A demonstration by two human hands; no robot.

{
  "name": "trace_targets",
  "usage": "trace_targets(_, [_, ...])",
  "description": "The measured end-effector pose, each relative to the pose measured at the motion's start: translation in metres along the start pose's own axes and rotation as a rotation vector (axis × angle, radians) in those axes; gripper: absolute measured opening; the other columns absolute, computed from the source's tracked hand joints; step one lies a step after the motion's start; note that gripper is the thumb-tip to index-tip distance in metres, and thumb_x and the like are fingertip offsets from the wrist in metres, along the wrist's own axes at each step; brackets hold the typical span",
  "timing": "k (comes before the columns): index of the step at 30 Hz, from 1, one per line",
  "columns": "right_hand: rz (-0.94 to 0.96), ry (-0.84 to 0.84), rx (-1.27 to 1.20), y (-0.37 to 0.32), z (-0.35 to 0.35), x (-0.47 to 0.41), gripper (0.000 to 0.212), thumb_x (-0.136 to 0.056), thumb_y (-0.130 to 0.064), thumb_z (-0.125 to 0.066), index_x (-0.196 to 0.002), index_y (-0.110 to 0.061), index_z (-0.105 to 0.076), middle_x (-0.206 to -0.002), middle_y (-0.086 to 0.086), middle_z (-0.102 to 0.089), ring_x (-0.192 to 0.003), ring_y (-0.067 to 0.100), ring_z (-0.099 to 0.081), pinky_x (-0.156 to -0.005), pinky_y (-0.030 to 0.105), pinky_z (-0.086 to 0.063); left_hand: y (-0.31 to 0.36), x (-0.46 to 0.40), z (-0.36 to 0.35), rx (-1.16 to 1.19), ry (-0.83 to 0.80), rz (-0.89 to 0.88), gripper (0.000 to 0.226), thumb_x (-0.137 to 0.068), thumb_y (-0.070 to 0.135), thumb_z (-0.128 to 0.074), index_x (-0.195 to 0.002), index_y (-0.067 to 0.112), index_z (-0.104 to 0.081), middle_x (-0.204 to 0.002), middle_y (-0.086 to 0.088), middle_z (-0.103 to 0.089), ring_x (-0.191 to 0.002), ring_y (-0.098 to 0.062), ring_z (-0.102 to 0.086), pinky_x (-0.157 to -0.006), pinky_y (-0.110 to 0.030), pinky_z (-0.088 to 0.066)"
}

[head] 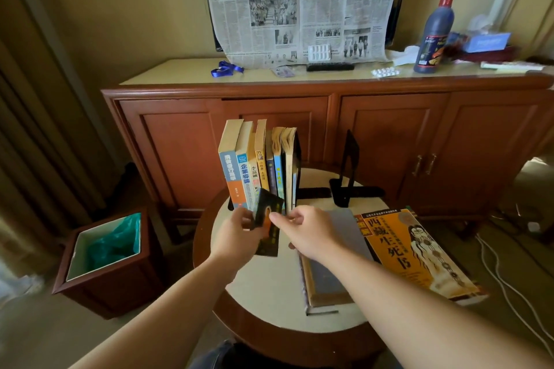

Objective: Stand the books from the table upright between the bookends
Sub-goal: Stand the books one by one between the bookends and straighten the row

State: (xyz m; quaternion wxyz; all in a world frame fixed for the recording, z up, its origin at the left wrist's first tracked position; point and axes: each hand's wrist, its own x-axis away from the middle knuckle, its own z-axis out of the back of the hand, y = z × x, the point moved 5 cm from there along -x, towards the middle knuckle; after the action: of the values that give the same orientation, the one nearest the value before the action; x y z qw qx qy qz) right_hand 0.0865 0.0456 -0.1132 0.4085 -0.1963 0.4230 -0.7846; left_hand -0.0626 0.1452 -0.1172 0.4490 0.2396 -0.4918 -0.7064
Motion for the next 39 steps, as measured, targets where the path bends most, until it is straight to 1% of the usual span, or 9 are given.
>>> trace_targets(5, [-0.081, 0.104, -0.046, -0.027, 0.012, -0.012, 0.043, -0.084, -0.066, -0.067, -0.095, -0.025, -0.070, -0.084, -0.004, -0.073, -0.068, 0.013, -0.070, -0.054, 0.033, -0.061, 0.040, 0.007, -0.022, 0.038, -0.147, -0.252, 0.039, -0.085, 0.009, -0.083, -0.114, 0.028, -0.067, -0.106, 0.012, -0.075, -0.100, -0.004, -0.073, -0.073, -0.033, -0.065])
trace_targets(9, [-0.129, 0.228, 0.106, -0.022, 0.027, -0.020, 0.024, -0.098, -0.037, -0.062, -0.087, -0.015, -0.060, -0.089, 0.003, -0.068, -0.063, 0.007, -0.055, -0.046, 0.022, -0.038, 0.035, -0.008, -0.033, 0.062, -0.193, -0.248, 0.042, -0.080, 0.015, -0.090, -0.114, 0.031, -0.071, -0.112, 0.017, -0.076, -0.111, 0.002, -0.069, -0.095, -0.028, -0.056])
trace_targets(13, [-0.116, 0.252, 0.182, -0.013, 0.037, -0.020, 0.024, -0.101, -0.037, -0.059, -0.094, -0.014, -0.061, -0.090, 0.000, -0.064, -0.063, 0.006, -0.051, -0.044, 0.019, -0.031, 0.038, -0.019, -0.039, -0.031, -0.209, -0.268, 0.040, -0.082, 0.016, -0.088, -0.115, 0.030, -0.071, -0.110, 0.016, -0.076, -0.105, 0.004, -0.069, -0.098, -0.027, -0.057])
trace_targets(18, [-0.087, 0.293, 0.129, 0.003, 0.054, -0.029, 0.027, -0.097, -0.034, -0.062, -0.080, -0.013, -0.059, -0.077, 0.001, -0.066, -0.061, 0.014, -0.061, -0.043, 0.027, -0.039, 0.085, -0.043, -0.033, -0.362, -0.092, -0.483, 0.032, -0.092, 0.019, -0.078, -0.122, 0.024, -0.069, -0.111, 0.015, -0.067, -0.103, -0.003, -0.065, -0.085, -0.013, -0.050])
trace_targets(24, [-0.011, 0.361, 0.067, 0.020, 0.070, -0.046, 0.031, -0.094, -0.035, -0.059, -0.074, -0.012, -0.057, -0.068, 0.003, -0.065, -0.059, 0.015, -0.064, -0.046, 0.033, -0.050, 0.174, -0.082, -0.043, -0.986, -0.080, -0.912, 0.032, -0.097, 0.026, -0.063, -0.129, 0.024, -0.068, -0.136, 0.008, -0.060, -0.135, -0.016, -0.044, -0.113, -0.035, -0.037])
trace_targets(27, [0.020, 0.343, 0.089, 0.027, 0.070, -0.054, 0.037, -0.086, -0.048, -0.049, -0.073, -0.014, -0.054, -0.066, 0.001, -0.063, -0.057, 0.015, -0.062, -0.046, 0.035, -0.050, 0.176, -0.114, -0.063, -1.451, -0.273, -0.814, 0.041, -0.099, 0.029, -0.051, -0.137, 0.028, -0.065, -0.156, 0.006, -0.048, -0.155, -0.017, -0.024, -0.128, -0.044, -0.009])
trace_targets(30, [0.079, 0.359, 0.096, 0.031, 0.066, -0.058, 0.045, -0.086, -0.056, -0.042, -0.075, -0.014, -0.054, -0.066, 0.001, -0.061, -0.059, 0.019, -0.062, -0.050, 0.041, -0.054, 0.165, -0.140, -0.075, -1.720, -0.378, -0.719, 0.042, -0.099, 0.027, -0.045, -0.135, 0.027, -0.066, -0.144, -0.001, -0.056, -0.145, -0.027, -0.039, -0.126, -0.054, -0.016])
trace_targets(36, [0.254, 0.468, 0.079, 0.030, 0.061, -0.066, 0.022, -0.099, -0.037, -0.057, -0.098, -0.016, -0.061, -0.083, -0.001, -0.066, -0.072, 0.016, -0.066, -0.060, 0.040, -0.058, 0.165, -0.150, -0.085, -1.693, -0.492, -0.686, 0.046, -0.102, 0.031, -0.041, -0.146, 0.033, -0.056, -0.135, -0.003, -0.055, -0.132, -0.027, -0.046, -0.111, -0.048, -0.041])
trace_targets(39, [0.279, 0.468, 0.075, 0.031, 0.051, -0.077, 0.027, -0.099, -0.041, -0.053, -0.094, -0.015, -0.060, -0.080, 0.000, -0.064, -0.070, 0.016, -0.065, -0.059, 0.042, -0.057, 0.160, -0.152, -0.084, -1.595, -0.492, -0.645, 0.035, -0.107, 0.029, -0.038, -0.123, 0.018, -0.067, -0.121, -0.003, -0.063, -0.118, -0.024, -0.050, -0.103, -0.038, -0.043])
